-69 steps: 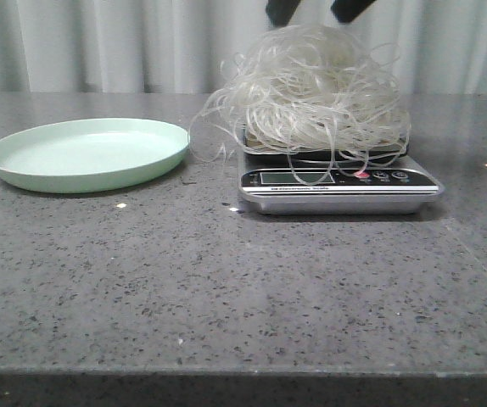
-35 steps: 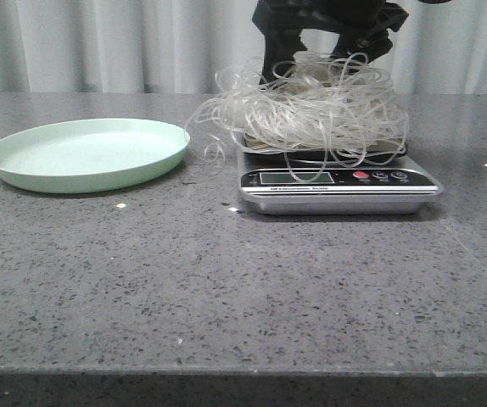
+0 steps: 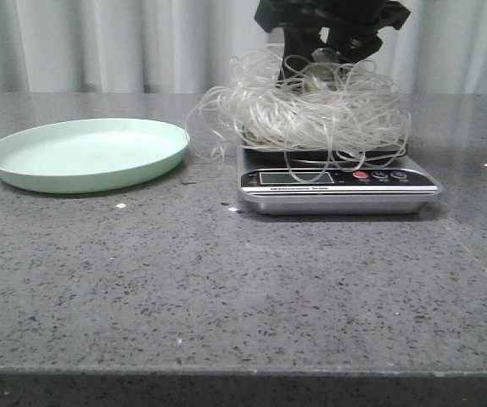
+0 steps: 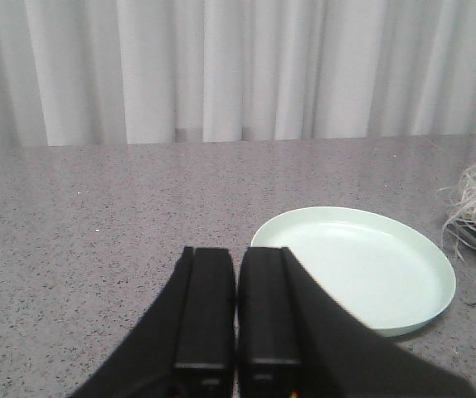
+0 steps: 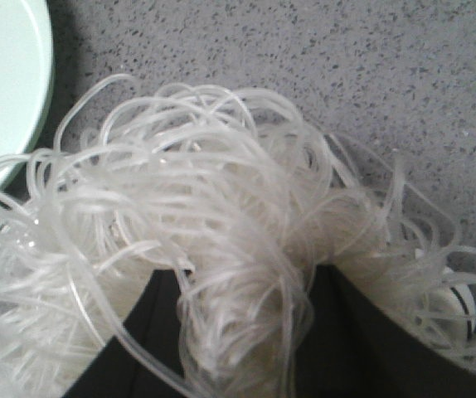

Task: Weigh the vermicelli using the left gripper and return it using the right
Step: 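Lift the vermicelli with the right gripper and carry it toward the plate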

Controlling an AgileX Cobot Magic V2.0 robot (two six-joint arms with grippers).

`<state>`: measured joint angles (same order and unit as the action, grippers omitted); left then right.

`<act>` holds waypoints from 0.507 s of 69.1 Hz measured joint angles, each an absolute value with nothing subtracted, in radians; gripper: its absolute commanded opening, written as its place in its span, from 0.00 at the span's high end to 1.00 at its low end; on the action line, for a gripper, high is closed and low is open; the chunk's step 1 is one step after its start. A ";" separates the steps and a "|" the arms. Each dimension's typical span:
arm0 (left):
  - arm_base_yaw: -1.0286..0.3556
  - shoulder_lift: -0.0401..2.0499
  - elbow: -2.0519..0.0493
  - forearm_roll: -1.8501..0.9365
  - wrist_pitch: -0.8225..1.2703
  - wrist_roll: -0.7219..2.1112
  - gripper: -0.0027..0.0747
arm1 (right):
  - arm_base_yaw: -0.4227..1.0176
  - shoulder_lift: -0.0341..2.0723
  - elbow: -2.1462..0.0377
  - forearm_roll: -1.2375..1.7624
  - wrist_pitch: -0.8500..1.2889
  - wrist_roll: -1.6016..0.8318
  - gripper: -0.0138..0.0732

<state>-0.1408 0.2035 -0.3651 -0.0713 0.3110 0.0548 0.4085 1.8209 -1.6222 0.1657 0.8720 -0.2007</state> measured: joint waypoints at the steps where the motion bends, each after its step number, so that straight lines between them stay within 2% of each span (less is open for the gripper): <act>1: -0.141 0.204 -0.365 -0.071 0.311 0.055 0.79 | 0.408 1.821 -1.631 0.166 0.883 -0.201 0.67; 18: -0.141 0.204 -0.365 -0.071 0.311 0.055 0.79 | 0.408 1.835 -1.770 0.166 1.051 -0.201 0.67; 35: -0.141 0.204 -0.365 -0.071 0.311 0.055 0.79 | 0.408 1.836 -2.003 0.166 1.185 -0.199 0.67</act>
<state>-0.1408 0.2035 -0.3651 -0.0713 0.3110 0.0548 0.4085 1.8356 -2.0025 0.1657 1.1852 -0.1986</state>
